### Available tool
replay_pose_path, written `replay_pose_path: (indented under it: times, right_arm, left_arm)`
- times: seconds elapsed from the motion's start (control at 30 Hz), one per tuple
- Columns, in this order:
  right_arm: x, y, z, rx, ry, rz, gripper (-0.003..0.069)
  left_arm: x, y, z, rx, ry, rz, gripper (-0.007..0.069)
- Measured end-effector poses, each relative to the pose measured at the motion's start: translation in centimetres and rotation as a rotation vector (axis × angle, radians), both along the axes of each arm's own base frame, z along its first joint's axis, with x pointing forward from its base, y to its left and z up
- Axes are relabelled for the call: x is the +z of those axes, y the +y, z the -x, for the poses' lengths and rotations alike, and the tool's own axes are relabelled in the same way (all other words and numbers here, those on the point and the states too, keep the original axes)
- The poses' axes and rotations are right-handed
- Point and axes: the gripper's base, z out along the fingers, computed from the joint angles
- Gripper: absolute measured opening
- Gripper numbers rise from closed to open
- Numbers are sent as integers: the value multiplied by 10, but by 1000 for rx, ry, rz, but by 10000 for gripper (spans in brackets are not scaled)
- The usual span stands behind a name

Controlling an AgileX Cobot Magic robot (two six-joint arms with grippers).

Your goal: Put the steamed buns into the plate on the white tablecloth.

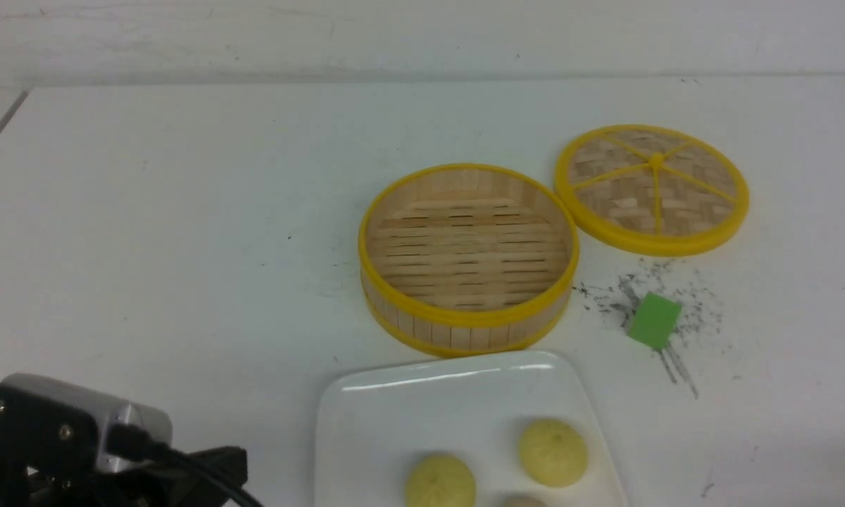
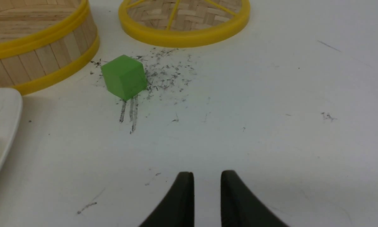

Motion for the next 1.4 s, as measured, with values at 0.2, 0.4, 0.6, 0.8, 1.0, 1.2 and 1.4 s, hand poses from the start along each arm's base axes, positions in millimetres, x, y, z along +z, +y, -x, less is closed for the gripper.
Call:
replay_pose_path:
  times: [0.2,0.4,0.6,0.8,1.0,1.2,1.4]
  right_arm:
    - [0,0,0,0,0,0,169]
    - [0,0,0,0,0,0,176]
    - [0,0,0,0,0,0,188]
    - [0,0,0,0,0,0,197]
    - [0,0,0,0,0,0,206]
    - [0,0,0,0,0,0,210]
    - [0,0,0,0,0,0,219]
  left_arm:
    - [-12,31,5,124,-157,-69,34]
    - [-44,58,16,368,-181,-100,39]
    - [-64,71,28,536,-262,-93,45]
    - [-70,74,32,558,-231,-127,52]
    - [-70,74,32,568,-226,-130,55]
    - [-70,81,32,692,-219,-145,58]
    - [-70,81,33,697,-218,-148,69]
